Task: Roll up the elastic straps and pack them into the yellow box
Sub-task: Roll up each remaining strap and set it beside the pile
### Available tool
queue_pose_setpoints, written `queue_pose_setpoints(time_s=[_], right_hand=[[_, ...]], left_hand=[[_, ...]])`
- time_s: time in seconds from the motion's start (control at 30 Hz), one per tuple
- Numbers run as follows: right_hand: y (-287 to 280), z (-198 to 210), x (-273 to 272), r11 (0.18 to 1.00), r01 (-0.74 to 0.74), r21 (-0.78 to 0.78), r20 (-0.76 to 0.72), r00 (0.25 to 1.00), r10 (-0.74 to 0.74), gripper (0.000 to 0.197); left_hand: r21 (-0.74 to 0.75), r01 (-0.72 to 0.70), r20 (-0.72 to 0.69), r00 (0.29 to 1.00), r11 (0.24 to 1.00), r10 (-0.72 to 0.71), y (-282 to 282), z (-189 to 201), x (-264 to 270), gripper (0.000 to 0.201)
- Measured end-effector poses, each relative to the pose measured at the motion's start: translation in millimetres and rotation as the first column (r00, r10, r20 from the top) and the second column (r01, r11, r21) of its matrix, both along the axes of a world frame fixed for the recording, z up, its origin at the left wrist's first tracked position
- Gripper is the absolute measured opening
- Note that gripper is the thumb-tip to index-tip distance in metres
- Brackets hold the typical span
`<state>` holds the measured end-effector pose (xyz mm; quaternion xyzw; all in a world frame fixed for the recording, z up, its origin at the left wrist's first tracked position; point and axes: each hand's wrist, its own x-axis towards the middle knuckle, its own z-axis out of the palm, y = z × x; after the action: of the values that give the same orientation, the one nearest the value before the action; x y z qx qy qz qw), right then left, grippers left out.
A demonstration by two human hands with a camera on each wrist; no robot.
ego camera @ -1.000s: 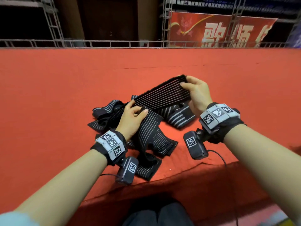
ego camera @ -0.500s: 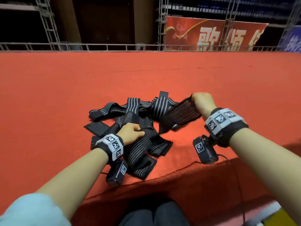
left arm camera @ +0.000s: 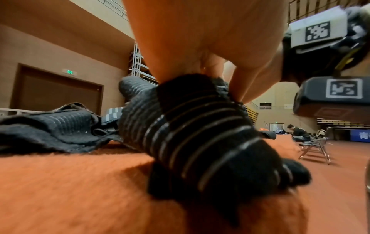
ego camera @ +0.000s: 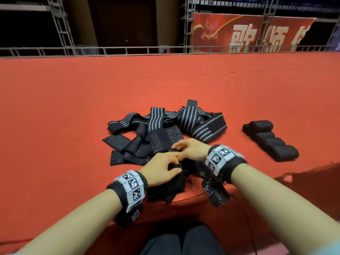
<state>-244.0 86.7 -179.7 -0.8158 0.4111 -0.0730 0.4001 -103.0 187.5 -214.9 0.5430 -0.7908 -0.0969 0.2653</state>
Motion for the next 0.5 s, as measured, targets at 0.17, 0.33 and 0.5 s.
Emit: queue_pose_setpoints(time_s=[0.17, 0.33, 0.5], right_hand=[[9, -21, 16, 0.952, 0.069, -0.299, -0.017, 0.997, -0.078, 0.028], [2, -16, 7, 0.879, 0.165, -0.448, 0.057, 0.986, -0.156, 0.035], [-14, -13, -9, 0.875, 0.309, -0.371, 0.261, 0.940, -0.221, 0.036]], left_hand=[[-0.025, 0.005, -0.025, 1.000, 1.000, -0.006, 3, -4, 10, 0.012], [-0.001, -0.218, -0.291, 0.934, 0.976, 0.208, -4, 5, 26, 0.013], [0.197, -0.260, -0.262, 0.915, 0.945, 0.306, -8, 5, 40, 0.020]])
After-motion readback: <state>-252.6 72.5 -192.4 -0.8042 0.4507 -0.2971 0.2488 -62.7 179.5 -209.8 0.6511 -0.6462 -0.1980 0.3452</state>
